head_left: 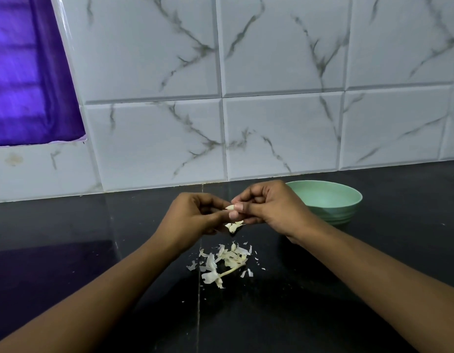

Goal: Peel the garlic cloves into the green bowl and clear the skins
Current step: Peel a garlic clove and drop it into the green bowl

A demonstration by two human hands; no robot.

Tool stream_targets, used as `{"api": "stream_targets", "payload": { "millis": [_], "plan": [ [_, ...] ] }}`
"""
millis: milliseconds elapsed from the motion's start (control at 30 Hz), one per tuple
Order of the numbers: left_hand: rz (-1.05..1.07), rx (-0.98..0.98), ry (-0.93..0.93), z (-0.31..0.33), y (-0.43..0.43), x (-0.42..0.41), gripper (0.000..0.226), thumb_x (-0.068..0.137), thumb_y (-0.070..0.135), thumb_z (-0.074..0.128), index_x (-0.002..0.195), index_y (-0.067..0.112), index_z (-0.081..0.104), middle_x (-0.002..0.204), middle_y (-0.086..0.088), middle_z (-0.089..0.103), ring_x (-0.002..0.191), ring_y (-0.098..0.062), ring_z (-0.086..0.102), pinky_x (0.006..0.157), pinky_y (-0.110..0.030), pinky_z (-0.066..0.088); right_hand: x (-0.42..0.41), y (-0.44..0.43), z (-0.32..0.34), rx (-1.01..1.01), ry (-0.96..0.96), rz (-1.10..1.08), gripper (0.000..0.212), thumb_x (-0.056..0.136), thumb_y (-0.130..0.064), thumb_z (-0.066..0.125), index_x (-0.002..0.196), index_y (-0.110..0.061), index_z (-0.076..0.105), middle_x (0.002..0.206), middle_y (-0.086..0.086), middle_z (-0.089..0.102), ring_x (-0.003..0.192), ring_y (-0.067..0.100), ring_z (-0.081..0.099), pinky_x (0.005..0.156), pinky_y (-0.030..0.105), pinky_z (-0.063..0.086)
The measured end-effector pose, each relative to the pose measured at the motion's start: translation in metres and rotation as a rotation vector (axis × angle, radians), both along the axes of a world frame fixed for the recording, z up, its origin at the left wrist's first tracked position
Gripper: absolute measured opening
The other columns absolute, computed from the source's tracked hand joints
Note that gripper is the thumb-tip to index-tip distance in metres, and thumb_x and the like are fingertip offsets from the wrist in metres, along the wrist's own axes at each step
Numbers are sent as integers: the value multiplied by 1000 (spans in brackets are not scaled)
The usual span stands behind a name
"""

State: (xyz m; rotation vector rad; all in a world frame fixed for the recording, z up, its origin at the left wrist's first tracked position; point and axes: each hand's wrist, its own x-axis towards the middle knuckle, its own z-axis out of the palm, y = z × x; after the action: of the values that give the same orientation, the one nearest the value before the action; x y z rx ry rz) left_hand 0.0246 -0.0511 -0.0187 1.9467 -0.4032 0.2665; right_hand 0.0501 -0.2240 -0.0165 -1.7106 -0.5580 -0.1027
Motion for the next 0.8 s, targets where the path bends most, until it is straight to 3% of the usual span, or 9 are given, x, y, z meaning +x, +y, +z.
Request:
{"api": "stream_targets", "payload": {
  "millis": [67,200,300,400,533,700,800],
  "plan": [
    [4,-6,-46,-2,0,2,21,64,33,74,80,19,74,71,-5,74,63,-15,70,68,-32,56,0,1,0,-37,-34,-12,5,84,-2,67,88,-3,68,72,6,71,65,8,68,57,15,53],
    [3,-19,-42,-2,3,7,4,79,15,72,82,18,72,69,-5,73,60,-11,68,65,-28,54,-2,1,2,-75,-26,25,7,87,-2,63,89,-7,67,75,6,71,67,8,69,58,15,53],
    [40,91,-99,-3,2,7,5,84,13,69,80,16,68,69,-4,73,61,-16,71,68,-32,57,-3,0,3,-55,15,48,7,88,-1,62,90,-7,66,73,6,70,66,9,69,57,16,54],
    [69,311,-225,-4,3,9,11,88,19,66,77,16,65,64,3,71,56,-13,69,62,-27,55,-3,-1,3,-8,52,66,7,87,0,62,88,-7,63,66,3,70,62,10,68,57,19,55],
    [-41,225,-100,-2,4,9,14,94,12,55,83,12,64,72,-2,71,59,-14,68,61,-26,54,-5,-2,3,60,106,94,4,87,-1,63,88,-5,62,67,5,70,59,10,68,57,19,55],
    [-110,102,62,-4,2,7,27,101,23,41,87,12,61,75,-3,72,60,-23,67,61,-31,50,-5,-3,4,95,154,110,3,88,-3,62,86,-5,61,67,5,70,58,10,67,55,18,55],
    [-72,36,97,-4,3,6,49,92,49,36,90,9,64,77,-8,72,60,-27,67,62,-33,51,-3,-4,5,94,160,105,4,88,-2,61,86,-5,61,67,5,69,59,10,67,55,18,55]
  ]
}}
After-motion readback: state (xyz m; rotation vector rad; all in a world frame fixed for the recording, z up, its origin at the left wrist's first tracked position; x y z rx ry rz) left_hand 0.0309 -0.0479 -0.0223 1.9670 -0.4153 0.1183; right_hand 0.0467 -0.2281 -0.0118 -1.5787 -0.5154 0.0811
